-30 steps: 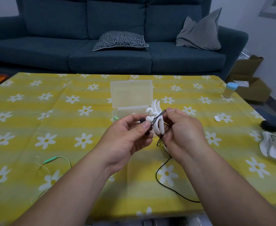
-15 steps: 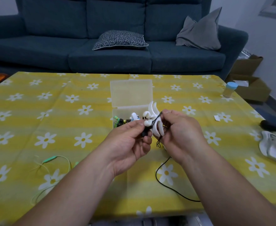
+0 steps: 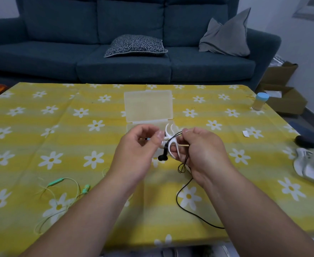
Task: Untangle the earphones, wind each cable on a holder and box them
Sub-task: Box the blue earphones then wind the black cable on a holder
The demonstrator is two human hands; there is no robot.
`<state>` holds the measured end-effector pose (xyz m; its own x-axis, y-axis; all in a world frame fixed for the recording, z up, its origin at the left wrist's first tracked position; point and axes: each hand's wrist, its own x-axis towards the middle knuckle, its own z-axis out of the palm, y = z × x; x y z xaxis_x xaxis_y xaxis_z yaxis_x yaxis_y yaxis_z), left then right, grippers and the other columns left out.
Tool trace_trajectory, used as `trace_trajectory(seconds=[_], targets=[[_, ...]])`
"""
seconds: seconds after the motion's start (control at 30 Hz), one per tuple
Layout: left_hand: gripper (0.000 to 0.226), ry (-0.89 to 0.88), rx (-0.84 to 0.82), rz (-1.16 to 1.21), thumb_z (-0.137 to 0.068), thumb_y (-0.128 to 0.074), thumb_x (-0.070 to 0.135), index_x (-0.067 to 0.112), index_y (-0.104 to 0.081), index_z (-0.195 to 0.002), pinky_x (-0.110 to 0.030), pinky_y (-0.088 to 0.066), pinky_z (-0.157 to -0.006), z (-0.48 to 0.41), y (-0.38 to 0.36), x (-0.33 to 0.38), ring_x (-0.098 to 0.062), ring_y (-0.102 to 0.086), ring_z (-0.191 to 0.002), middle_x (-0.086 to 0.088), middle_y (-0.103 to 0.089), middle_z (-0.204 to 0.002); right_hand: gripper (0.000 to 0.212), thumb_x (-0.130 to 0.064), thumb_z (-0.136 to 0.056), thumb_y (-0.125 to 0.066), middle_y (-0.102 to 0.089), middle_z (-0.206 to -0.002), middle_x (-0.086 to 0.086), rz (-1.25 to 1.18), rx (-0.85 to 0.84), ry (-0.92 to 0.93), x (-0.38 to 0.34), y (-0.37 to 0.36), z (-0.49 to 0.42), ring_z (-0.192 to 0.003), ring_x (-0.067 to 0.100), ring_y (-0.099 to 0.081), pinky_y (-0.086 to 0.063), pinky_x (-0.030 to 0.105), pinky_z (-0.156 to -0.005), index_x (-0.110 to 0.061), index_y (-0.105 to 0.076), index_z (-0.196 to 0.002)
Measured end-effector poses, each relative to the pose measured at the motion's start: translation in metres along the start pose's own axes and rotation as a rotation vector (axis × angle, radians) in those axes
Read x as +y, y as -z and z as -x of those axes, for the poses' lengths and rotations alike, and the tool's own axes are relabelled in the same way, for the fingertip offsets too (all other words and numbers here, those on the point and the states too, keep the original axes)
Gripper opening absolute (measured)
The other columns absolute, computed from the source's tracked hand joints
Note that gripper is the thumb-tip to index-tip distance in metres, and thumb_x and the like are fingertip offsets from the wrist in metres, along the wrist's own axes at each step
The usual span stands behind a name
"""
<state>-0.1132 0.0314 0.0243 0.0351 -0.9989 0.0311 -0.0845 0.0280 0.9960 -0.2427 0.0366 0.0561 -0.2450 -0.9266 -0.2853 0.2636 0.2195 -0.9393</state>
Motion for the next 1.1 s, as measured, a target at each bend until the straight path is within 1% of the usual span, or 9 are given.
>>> trace_trajectory(seconds=[0.13,0.23,0.33,0.47,0.53,0.73,0.9,1.03,1.1], targets=[[0.018,-0.073,-0.074,0.008,-0.083,-0.075,0.008,0.016,-0.069,-0.098,-0.041,-0.055,-0.081,0.0,0.003,-0.001,-0.018,-0.067,-0.084,-0.004,-0.072,-0.094,0.016,-0.007,-0.103,-0.045,-0.056,-0.065,0.006,0.024,-0.014,0.01,0.001,0.0,-0.001,-0.044,0.016,-0.056,-0.055,0.031,-0.054,-0.002,-0.056,-0.093],[0.02,-0.076,-0.108,0.038,-0.083,-0.072,-0.003,0.012,-0.067,-0.096,-0.031,-0.056,-0.071,0.0,0.002,0.0,-0.015,-0.065,-0.078,-0.006,-0.072,-0.089,0.015,-0.008,-0.102,-0.047,-0.055,-0.065,0.006,0.028,-0.016,0.008,0.001,0.001,-0.002,-0.044,0.017,-0.056,-0.055,0.031,-0.053,-0.003,-0.056,-0.092],[0.017,-0.089,-0.153,0.001,-0.085,-0.069,-0.004,0.01,-0.067,-0.095,-0.023,-0.052,-0.062,-0.001,0.003,0.002,-0.013,-0.064,-0.068,-0.004,-0.069,-0.079,0.014,-0.01,-0.102,-0.049,-0.056,-0.068,0.009,0.06,-0.021,0.002,0.0,0.002,-0.002,-0.042,0.019,-0.056,-0.056,0.032,-0.051,-0.002,-0.058,-0.095],[0.011,-0.109,-0.234,-0.152,-0.088,-0.07,0.008,0.015,-0.07,-0.096,-0.038,-0.054,-0.069,-0.004,0.006,0.001,-0.016,-0.06,-0.07,-0.015,-0.069,-0.083,0.022,-0.014,-0.1,-0.052,-0.062,-0.067,0.005,0.212,-0.052,0.025,-0.005,0.008,-0.004,-0.047,0.016,-0.059,-0.052,0.026,-0.048,-0.007,-0.059,-0.08],[0.008,-0.112,-0.28,-0.175,-0.089,-0.07,0.012,0.017,-0.071,-0.096,-0.04,-0.052,-0.069,-0.003,0.007,0.001,-0.015,-0.056,-0.068,-0.012,-0.064,-0.077,0.028,-0.017,-0.099,-0.055,-0.06,-0.062,-0.001,0.336,-0.043,0.081,-0.007,0.012,-0.007,-0.055,0.014,-0.058,-0.049,0.026,-0.052,-0.011,-0.059,-0.072],[0.011,-0.076,-0.301,-0.089,-0.088,-0.069,0.006,0.013,-0.07,-0.097,-0.027,-0.048,-0.064,-0.002,0.009,0.004,-0.008,-0.055,-0.063,0.004,-0.059,-0.069,0.031,-0.025,-0.096,-0.061,-0.056,-0.065,-0.001,0.516,-0.081,0.169,-0.013,0.024,-0.014,-0.055,0.015,-0.05,-0.04,0.032,-0.06,-0.014,-0.06,-0.066],[0.013,-0.056,-0.327,0.003,-0.088,-0.068,0.003,0.013,-0.069,-0.096,-0.019,-0.047,-0.061,0.003,0.01,0.01,-0.006,-0.06,-0.067,0.003,-0.066,-0.073,0.04,-0.032,-0.092,-0.066,-0.044,-0.059,0.0,0.549,-0.103,0.214,-0.018,0.034,-0.02,-0.06,0.021,-0.038,-0.036,0.038,-0.066,-0.02,-0.061,-0.055],[0.014,-0.069,-0.345,0.016,-0.087,-0.068,0.0,0.011,-0.069,-0.095,-0.016,-0.047,-0.063,0.006,0.007,0.012,-0.006,-0.06,-0.068,0.004,-0.066,-0.073,0.037,-0.032,-0.092,-0.066,-0.048,-0.051,-0.007,0.552,-0.102,0.22,-0.017,0.035,-0.022,-0.062,0.019,-0.043,-0.043,0.04,-0.073,-0.018,-0.063,-0.058],[0.015,-0.076,-0.336,0.047,-0.086,-0.068,-0.002,0.011,-0.069,-0.094,-0.018,-0.048,-0.063,0.006,0.007,0.013,-0.008,-0.06,-0.069,0.0,-0.067,-0.075,0.038,-0.033,-0.092,-0.067,-0.045,-0.052,-0.001,0.534,-0.114,0.202,-0.016,0.035,-0.023,-0.061,0.023,-0.04,-0.041,0.04,-0.072,-0.02,-0.064,-0.057]])
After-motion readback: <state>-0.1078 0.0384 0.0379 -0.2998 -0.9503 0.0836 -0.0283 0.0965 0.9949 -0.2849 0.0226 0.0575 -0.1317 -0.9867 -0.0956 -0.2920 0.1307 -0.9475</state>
